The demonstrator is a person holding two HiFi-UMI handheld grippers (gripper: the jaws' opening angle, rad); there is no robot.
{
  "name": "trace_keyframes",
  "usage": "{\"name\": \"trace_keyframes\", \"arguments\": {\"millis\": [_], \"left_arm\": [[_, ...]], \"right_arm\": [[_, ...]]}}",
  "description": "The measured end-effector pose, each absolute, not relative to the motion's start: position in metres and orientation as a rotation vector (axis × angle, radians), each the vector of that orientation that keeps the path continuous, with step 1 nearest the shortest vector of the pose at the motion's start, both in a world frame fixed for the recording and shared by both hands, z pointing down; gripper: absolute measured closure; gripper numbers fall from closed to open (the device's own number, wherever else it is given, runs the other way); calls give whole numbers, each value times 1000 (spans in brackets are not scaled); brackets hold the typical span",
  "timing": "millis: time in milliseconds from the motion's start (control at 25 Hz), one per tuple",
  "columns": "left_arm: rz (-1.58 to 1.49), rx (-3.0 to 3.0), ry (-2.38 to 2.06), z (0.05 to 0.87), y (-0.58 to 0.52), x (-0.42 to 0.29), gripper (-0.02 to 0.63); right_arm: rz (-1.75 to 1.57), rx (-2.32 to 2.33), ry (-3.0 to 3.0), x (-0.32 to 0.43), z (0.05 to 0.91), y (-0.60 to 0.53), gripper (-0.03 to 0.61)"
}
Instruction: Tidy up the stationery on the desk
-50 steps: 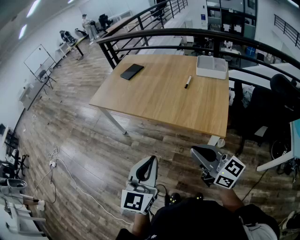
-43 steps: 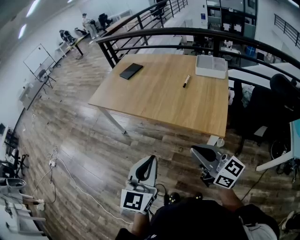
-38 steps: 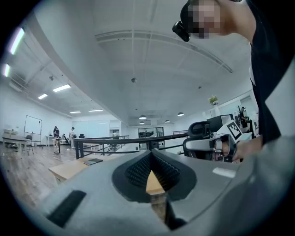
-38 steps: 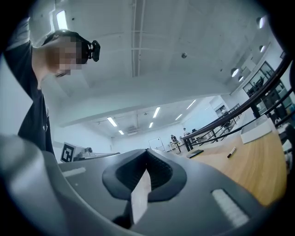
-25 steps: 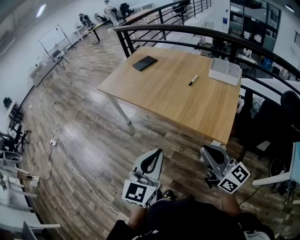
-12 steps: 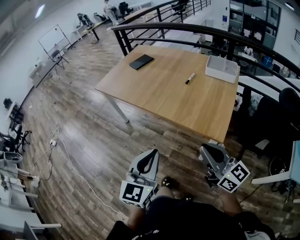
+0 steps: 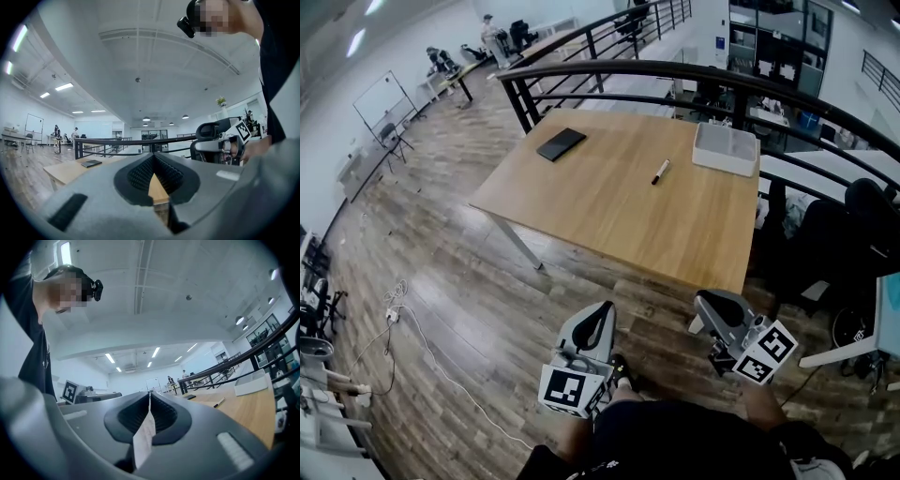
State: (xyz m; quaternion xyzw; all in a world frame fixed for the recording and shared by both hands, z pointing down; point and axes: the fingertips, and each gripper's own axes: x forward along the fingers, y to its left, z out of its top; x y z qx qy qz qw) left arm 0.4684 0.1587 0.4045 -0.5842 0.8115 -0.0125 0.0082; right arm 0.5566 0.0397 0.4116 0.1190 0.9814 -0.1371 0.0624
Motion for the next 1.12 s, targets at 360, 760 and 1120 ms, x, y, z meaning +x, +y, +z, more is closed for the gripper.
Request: {"name": "trace_keyframes", "arguments": {"millis": [360,760,1120], "left_arm": [[-55,-1870,2499,407,150,394,615],[-52,-1837,2557,417,179,305,615],[-15,-1778,2620,416,228,213,615]], "right_arm": [[-401,339,2981,483,411,41,568],[-364,457,3003,376,414,67,568],[-419,509,3000,278,410,102,568]]}}
